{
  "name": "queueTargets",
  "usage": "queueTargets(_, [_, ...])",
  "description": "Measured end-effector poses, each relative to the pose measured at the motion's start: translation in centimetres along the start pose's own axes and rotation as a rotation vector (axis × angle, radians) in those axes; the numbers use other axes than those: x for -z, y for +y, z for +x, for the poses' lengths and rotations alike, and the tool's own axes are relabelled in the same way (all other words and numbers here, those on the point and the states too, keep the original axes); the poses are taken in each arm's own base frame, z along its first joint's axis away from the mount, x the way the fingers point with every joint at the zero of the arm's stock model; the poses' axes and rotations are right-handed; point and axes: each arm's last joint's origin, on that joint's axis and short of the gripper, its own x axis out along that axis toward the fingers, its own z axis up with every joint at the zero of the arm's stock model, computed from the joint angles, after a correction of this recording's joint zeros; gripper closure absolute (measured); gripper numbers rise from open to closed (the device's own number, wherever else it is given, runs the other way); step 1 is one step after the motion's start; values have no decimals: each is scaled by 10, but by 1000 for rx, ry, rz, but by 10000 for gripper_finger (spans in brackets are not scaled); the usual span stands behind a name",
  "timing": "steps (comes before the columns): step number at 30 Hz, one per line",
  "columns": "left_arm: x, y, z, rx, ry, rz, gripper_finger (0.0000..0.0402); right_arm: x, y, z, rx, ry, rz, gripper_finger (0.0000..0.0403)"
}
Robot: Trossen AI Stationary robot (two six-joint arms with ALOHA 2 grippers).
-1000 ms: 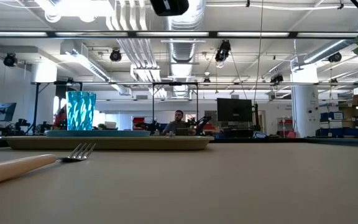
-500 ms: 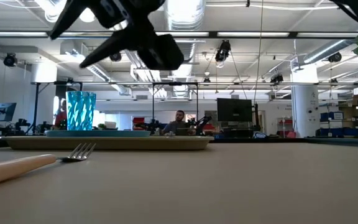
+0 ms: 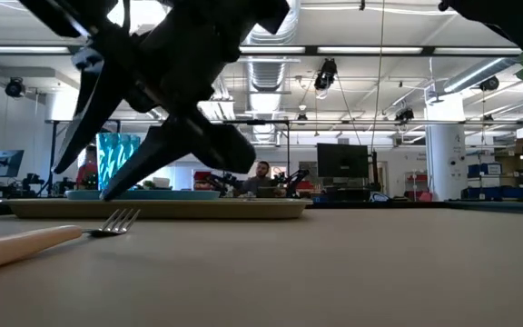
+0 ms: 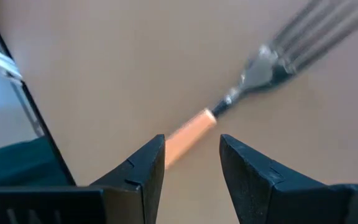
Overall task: Pick and place plate/cup/fork/spoon on tray
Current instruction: Put the fork on the white serving tray to the right of the light blue plate
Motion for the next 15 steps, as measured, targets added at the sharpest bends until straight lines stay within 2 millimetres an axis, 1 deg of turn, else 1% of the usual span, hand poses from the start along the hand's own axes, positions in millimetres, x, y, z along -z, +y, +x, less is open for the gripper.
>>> queueTargets(8, [0,0,0,1,0,0,331,-9,-11,18,-29,-4,-7,259])
queueTargets(15, [0,0,0,0,1,-1,331,-12,-14,20,-37,-1,-19,261])
